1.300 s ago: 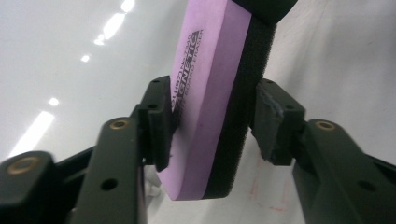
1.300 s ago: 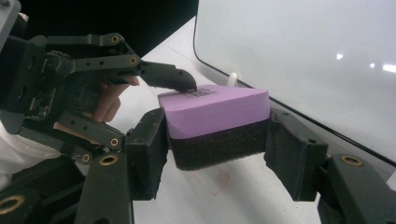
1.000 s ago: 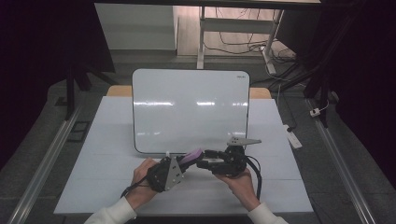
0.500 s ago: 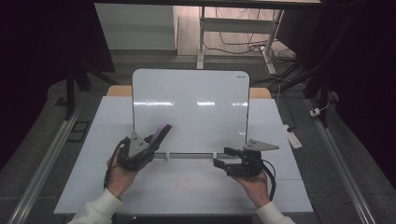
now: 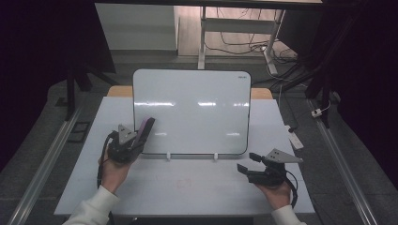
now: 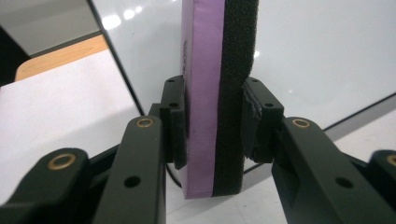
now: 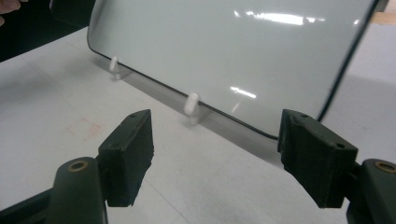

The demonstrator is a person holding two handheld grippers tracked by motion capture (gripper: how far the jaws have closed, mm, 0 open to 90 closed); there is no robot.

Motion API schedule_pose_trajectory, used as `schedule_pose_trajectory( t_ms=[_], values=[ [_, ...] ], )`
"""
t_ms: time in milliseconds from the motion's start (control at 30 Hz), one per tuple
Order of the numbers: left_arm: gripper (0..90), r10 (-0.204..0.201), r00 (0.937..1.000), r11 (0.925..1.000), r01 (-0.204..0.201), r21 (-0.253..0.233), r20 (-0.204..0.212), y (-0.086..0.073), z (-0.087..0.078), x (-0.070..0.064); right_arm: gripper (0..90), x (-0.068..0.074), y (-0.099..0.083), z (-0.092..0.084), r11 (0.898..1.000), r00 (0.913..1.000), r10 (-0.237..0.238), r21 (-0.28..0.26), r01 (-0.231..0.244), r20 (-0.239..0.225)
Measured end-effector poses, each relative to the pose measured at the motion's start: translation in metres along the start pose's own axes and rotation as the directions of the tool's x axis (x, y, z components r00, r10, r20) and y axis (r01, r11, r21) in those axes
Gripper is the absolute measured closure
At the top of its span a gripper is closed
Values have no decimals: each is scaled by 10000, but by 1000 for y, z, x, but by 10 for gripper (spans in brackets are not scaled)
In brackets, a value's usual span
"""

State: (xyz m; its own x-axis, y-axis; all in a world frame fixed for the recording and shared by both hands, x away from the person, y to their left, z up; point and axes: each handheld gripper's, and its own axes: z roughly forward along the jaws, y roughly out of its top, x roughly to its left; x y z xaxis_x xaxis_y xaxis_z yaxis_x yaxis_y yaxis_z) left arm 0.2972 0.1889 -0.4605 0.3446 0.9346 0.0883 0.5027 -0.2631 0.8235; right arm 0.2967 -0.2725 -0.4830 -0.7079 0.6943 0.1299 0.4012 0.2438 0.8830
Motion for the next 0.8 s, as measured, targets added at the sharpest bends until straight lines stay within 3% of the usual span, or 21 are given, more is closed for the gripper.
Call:
schedule_pose_trajectory(
  t_ms=[233, 533, 700, 800],
  values=[
    [644, 328, 9989, 9992, -320, 238, -345, 0, 13, -9, 262, -3, -3, 1, 9999, 9999, -28, 122, 26, 139],
    [599, 518, 9959, 9986, -510, 128, -744, -2, 14, -15, 262, -3, -3, 0, 9999, 9998, -72, 92, 70, 171],
    [443, 641, 9975, 9979, -644, -82, -286, -2, 8, -14, 262, -4, -4, -1, 9999, 9998, -89, 92, 87, 161],
    [405, 591, 9977, 9978, -580, -322, 339, -4, -1, -12, 262, -5, -5, -1, 9998, 9998, -158, 140, 156, 149]
  ],
)
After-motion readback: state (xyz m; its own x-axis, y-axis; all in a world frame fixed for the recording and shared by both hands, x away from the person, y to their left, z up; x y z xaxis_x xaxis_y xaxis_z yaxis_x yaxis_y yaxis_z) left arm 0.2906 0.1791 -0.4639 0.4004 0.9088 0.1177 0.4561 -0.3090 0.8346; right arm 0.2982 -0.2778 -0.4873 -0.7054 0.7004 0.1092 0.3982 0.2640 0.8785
